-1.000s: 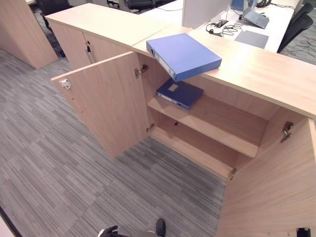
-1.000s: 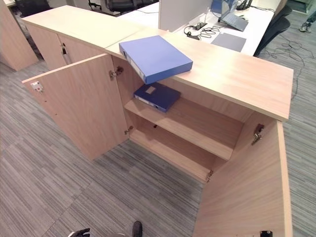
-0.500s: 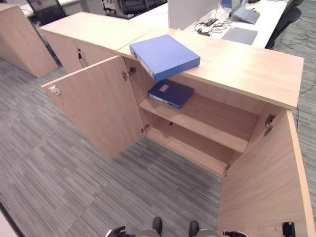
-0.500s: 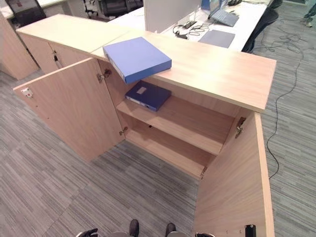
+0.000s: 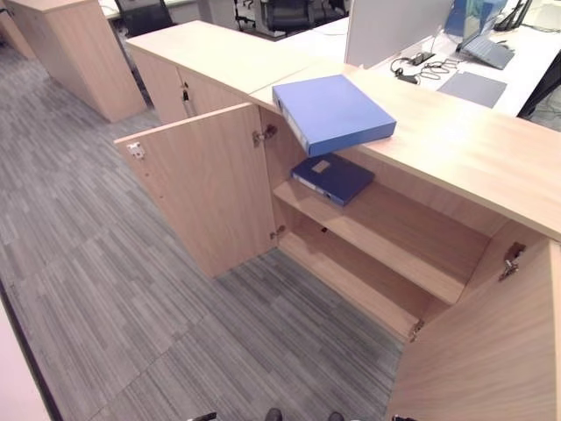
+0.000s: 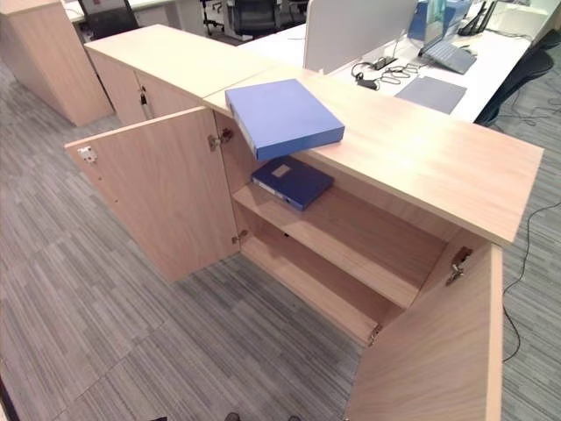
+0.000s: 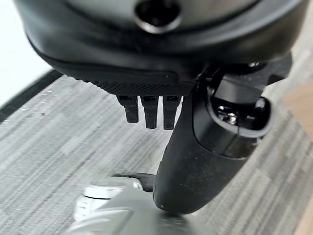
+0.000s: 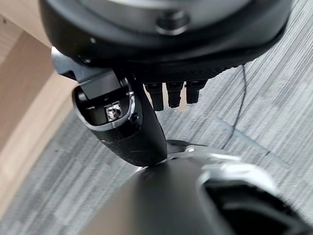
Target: Put the empty folder in the office cabinet
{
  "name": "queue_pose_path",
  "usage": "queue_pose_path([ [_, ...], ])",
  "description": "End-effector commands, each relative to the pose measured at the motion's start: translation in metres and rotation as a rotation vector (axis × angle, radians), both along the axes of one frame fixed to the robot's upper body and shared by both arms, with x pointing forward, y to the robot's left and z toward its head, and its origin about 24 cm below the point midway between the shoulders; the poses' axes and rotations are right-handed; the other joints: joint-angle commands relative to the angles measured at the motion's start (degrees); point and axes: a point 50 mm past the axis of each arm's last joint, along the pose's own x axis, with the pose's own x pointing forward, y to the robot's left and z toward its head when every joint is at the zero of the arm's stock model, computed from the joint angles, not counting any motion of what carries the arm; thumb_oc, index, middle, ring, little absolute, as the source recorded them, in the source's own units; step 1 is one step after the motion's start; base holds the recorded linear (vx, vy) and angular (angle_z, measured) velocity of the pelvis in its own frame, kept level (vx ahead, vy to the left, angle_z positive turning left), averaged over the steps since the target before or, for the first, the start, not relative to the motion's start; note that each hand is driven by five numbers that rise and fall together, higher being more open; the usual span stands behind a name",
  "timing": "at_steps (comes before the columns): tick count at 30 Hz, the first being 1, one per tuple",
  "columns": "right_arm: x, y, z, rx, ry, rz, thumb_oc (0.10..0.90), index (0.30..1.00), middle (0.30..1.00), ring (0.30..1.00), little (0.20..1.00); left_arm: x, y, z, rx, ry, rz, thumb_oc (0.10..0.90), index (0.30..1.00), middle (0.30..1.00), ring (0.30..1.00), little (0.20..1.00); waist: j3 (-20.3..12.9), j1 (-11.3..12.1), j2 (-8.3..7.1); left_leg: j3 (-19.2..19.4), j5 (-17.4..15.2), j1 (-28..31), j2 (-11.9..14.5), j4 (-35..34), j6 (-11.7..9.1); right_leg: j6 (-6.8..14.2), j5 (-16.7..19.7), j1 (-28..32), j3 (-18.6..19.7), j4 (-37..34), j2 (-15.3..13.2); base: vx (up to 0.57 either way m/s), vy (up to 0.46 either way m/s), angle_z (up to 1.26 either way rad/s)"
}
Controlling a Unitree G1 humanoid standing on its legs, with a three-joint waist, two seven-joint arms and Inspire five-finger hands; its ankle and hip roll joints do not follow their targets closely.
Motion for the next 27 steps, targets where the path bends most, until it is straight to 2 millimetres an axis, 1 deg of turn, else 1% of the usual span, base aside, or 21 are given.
queue_pose_path([
  [1,0.019,-0.018,0.007,-0.059,-0.048,-0.057,0.800,0.900,0.900,0.900,0.900,0.043,-0.025,0.006,-0.048,-0.149,-0.064,0.800,0.900,0.900,0.900,0.900,1.9,0.8,-1.96,9.8,-8.2,3.2,4.4,7.9,2.6,2.7,-3.0,-5.9,0.4,5.7,-1.1,0.08,0.064,0.09],
  [2,0.017,-0.020,0.007,-0.064,-0.039,-0.068,0.800,0.900,0.900,0.900,0.900,0.046,-0.024,0.008,-0.043,-0.165,-0.047,0.800,0.900,0.900,0.900,0.900,1.9,0.9,-2.24,9.9,-7.4,2.4,5.4,6.3,2.4,3.0,-3.2,-5.7,0.4,5.8,-1.7,0.09,0.081,0.09],
  [3,0.014,-0.021,0.006,-0.071,-0.028,-0.075,0.800,0.900,0.900,0.900,0.900,0.050,-0.022,0.009,-0.037,-0.189,-0.018,0.800,0.900,0.900,0.900,0.900,1.8,1.1,-2.31,9.6,-5.1,1.5,7.2,4.3,1.8,3.3,-3.6,-5.5,0.5,6.1,-2.5,0.10,0.106,0.30],
  [4,0.011,-0.024,0.006,-0.083,-0.017,-0.079,0.800,0.900,0.900,0.900,0.900,0.053,-0.019,0.012,-0.026,-0.220,0.032,0.800,0.900,0.900,0.900,0.900,1.8,1.4,-2.17,8.5,-1.6,-0.7,9.6,2.7,1.0,3.6,-4.1,-5.2,0.8,6.3,-3.2,0.10,0.115,0.37],
  [7,0.002,-0.030,0.006,-0.112,0.009,-0.097,0.800,0.900,0.900,0.900,0.900,0.056,-0.010,0.016,0.003,-0.269,0.136,0.800,0.900,0.900,0.900,0.900,2.0,2.5,-0.72,3.9,5.7,-3.2,13.9,-4.6,-0.9,4.1,-5.9,-4.2,3.1,7.6,-3.9,0.18,0.238,0.36],
  [8,-0.008,-0.038,0.007,-0.137,0.032,-0.139,0.800,0.900,0.900,0.900,0.900,0.052,0.000,0.018,0.035,-0.294,0.241,0.800,0.900,0.900,0.900,0.900,2.1,3.0,0.50,0.2,7.1,-6.0,15.7,-7.6,-2.5,4.9,-7.6,-2.8,4.9,8.4,-4.9,0.22,0.304,-0.07],
  [9,-0.008,-0.038,0.007,-0.137,0.032,-0.139,0.800,0.900,0.900,0.900,0.900,0.052,0.000,0.018,0.035,-0.294,0.242,0.800,0.900,0.900,0.900,0.900,2.1,3.0,0.48,0.2,7.0,-5.9,15.7,-7.6,-2.6,4.9,-7.7,-2.7,4.8,8.5,-5.0,0.22,0.303,-0.26],
  [10,-0.012,-0.041,0.007,-0.145,0.043,-0.159,0.800,0.900,0.900,0.900,0.900,0.050,0.004,0.018,0.051,-0.301,0.282,0.800,0.900,0.900,0.900,0.900,2.1,3.1,0.96,-0.9,6.9,-7.3,15.8,-7.6,-3.3,5.3,-8.1,-2.1,5.5,8.4,-5.4,0.24,0.358,-0.38],
  [11,-0.020,-0.046,0.008,-0.157,0.067,-0.206,0.800,0.900,0.900,0.900,0.900,0.045,0.013,0.020,0.089,-0.312,0.351,0.800,0.900,0.900,0.900,0.900,1.9,3.5,2.12,-3.3,7.3,-9.3,15.3,-7.6,-4.6,6.2,-8.9,-0.1,6.6,7.9,-6.6,0.24,0.360,-0.36],
  [13,-0.020,-0.046,0.008,-0.157,0.067,-0.206,0.800,0.900,0.900,0.900,0.900,0.045,0.013,0.020,0.089,-0.312,0.351,0.800,0.900,0.900,0.900,0.900,2.0,3.5,2.09,-3.3,7.2,-9.2,15.3,-7.6,-4.6,6.2,-8.9,0.1,6.7,7.8,-6.6,0.18,0.310,-0.48],
  [14,-0.031,-0.049,0.008,-0.160,0.098,-0.223,0.800,0.900,0.900,0.900,0.900,0.035,0.020,0.021,0.099,-0.326,0.451,0.800,0.900,0.900,0.900,0.900,1.0,4.5,3.69,-9.0,5.9,-6.8,13.3,-7.6,-5.2,7.1,-8.2,0.4,9.1,7.8,-8.0,0.17,0.343,-0.68],
  [15,-0.031,-0.049,0.008,-0.160,0.098,-0.223,0.800,0.900,0.900,0.900,0.900,0.035,0.020,0.021,0.099,-0.326,0.451,0.800,0.900,0.900,0.900,0.900,1.0,4.5,3.70,-9.0,5.9,-6.9,13.3,-7.6,-5.2,7.1,-8.2,0.3,9.1,7.8,-8.0,0.33,0.779,-1.08],
  [16,-0.029,-0.054,0.010,-0.163,0.084,-0.259,0.800,0.900,0.900,0.900,0.900,0.033,0.031,0.024,0.129,-0.360,0.541,0.800,0.900,0.900,0.900,0.900,0.7,4.0,3.92,-10.3,2.7,-7.4,9.5,-2.7,-5.4,9.0,-5.4,-0.1,10.1,7.6,-11.6,0.19,0.594,-0.95],
  [19,-0.015,-0.052,0.010,-0.143,0.033,-0.295,0.800,0.900,0.900,0.900,0.900,0.054,0.053,0.046,0.192,-0.511,0.602,0.800,0.900,0.900,0.900,0.900,1.4,4.2,1.99,-5.4,-3.5,-9.9,5.3,4.9,-2.7,11.0,0.6,-3.0,12.0,6.4,-16.9,0.09,0.539,-0.82],
  [20,-0.010,-0.052,0.011,-0.146,0.018,-0.298,0.800,0.900,0.900,0.900,0.900,0.060,0.060,0.053,0.211,-0.555,0.602,0.800,0.900,0.900,0.900,0.900,1.8,4.4,1.68,-3.3,-5.2,-10.2,4.4,6.5,-1.6,11.0,4.1,-4.7,11.9,6.2,-18.7,-0.02,0.430,-0.67],
  [21,-0.005,-0.052,0.012,-0.150,0.004,-0.295,0.800,0.900,0.900,0.900,0.900,0.066,0.065,0.061,0.224,-0.598,0.598,0.800,0.900,0.900,0.900,0.900,2.2,4.7,1.78,-1.4,-5.9,-10.1,3.8,7.0,-0.8,10.5,5.9,-6.2,10.1,6.5,-19.8,-0.02,0.290,-0.45],
  [22,-0.005,-0.052,0.012,-0.150,0.004,-0.295,0.800,0.900,0.900,0.900,0.900,0.066,0.065,0.061,0.224,-0.598,0.598,0.800,0.900,0.900,0.900,0.900,2.2,4.7,1.77,-1.3,-5.9,-10.1,3.8,7.0,-0.8,10.5,5.9,-6.2,10.1,6.5,-19.8,-0.06,0.427,-0.84],
  [23,0.008,-0.054,0.014,-0.165,-0.028,-0.292,0.800,0.900,0.900,0.900,0.900,0.080,0.075,0.079,0.251,-0.703,0.588,0.800,0.900,0.900,0.900,0.900,3.1,6.1,2.74,2.4,-7.1,-9.0,3.6,6.3,0.7,9.1,6.0,-7.3,0.9,8.0,-22.1,-0.04,0.440,-0.88],
  [24,0.011,-0.053,0.015,-0.163,-0.040,-0.292,0.800,0.900,0.900,0.900,0.900,0.086,0.078,0.092,0.265,-0.770,0.572,0.800,0.900,0.900,0.900,0.900,3.1,6.6,3.06,3.9,-7.3,-8.2,3.4,5.9,1.2,8.9,5.5,-6.8,-3.4,8.7,-22.5,0.03,0.583,-1.34],
  [25,0.015,-0.051,0.015,-0.155,-0.055,-0.285,0.800,0.900,0.900,0.900,0.900,0.085,0.081,0.096,0.276,-0.784,0.558,0.800,0.900,0.900,0.900,0.900,3.1,7.0,3.36,5.2,-8.3,-6.6,3.4,4.9,1.6,9.3,4.4,-6.1,-6.4,9.4,-22.2,0.08,0.352,-1.07],
  [27,0.018,-0.046,0.014,-0.142,-0.066,-0.278,0.800,0.900,0.900,0.900,0.900,0.084,0.086,0.102,0.300,-0.803,0.540,0.800,0.900,0.900,0.900,0.900,3.1,7.0,3.06,6.3,-8.0,-4.8,2.2,3.2,2.6,9.4,3.7,-6.1,-6.9,10.6,-21.3,0.07,0.215,-1.27],
])
